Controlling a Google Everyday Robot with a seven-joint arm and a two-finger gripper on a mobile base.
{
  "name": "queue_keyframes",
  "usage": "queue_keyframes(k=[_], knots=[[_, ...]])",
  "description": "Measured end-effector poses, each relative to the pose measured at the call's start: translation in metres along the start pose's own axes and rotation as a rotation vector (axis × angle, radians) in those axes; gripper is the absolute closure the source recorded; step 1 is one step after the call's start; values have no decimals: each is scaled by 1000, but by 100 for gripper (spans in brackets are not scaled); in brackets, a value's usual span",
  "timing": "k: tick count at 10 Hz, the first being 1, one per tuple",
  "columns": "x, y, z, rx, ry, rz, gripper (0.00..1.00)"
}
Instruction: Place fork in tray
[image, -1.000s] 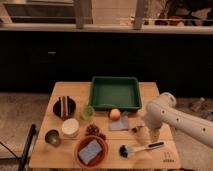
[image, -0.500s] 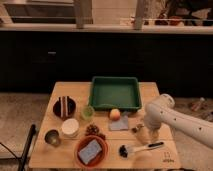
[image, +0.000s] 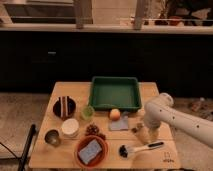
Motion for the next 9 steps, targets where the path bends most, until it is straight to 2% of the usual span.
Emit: queue_keyframes(k=[3,6,9], knots=[[2,-9,5,8,10,-8,20],[14,-11,10,44,5,57,20],[21,-15,16,56,-5,93,20]])
